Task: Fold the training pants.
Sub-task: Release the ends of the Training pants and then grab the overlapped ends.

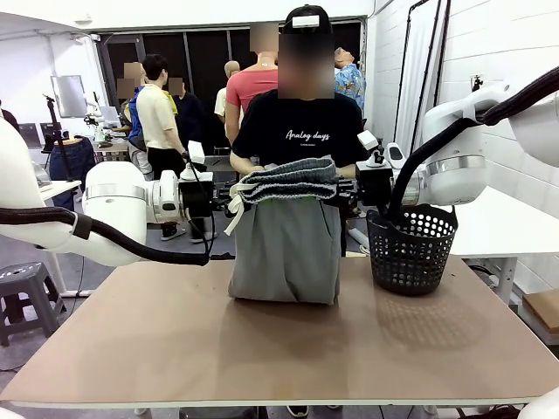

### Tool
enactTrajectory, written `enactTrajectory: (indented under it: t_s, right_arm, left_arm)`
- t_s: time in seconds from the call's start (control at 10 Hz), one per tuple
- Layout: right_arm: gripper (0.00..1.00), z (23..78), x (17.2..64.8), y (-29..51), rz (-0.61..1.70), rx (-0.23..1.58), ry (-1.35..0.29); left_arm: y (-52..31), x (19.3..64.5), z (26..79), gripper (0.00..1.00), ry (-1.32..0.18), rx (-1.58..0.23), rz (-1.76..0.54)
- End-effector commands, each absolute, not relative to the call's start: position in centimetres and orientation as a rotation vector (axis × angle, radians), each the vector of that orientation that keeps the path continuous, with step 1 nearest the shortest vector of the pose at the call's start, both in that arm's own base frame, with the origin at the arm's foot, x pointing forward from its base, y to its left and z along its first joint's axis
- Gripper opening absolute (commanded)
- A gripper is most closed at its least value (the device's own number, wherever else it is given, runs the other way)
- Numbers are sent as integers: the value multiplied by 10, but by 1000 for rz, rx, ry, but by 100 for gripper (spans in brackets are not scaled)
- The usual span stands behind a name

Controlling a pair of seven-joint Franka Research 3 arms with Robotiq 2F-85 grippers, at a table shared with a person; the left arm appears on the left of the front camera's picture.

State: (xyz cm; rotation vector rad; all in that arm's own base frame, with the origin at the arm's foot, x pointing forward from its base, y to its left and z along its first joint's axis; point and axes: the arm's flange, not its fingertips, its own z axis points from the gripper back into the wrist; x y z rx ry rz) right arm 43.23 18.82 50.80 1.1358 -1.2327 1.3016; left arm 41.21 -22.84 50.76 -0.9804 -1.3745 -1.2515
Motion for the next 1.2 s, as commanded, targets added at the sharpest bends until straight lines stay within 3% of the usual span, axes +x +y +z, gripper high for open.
enactTrajectory:
  t_s: [0.0, 1.1]
  right_arm:
    - [0, 507, 430, 187, 1288, 1156, -1239]
    - [0, 507, 430, 187, 1288, 1156, -1239]
  left_arm:
    - [-229, 412, 510, 0, -1376, -985, -1243]
    - [-229, 412, 510, 0, -1376, -985, -1243]
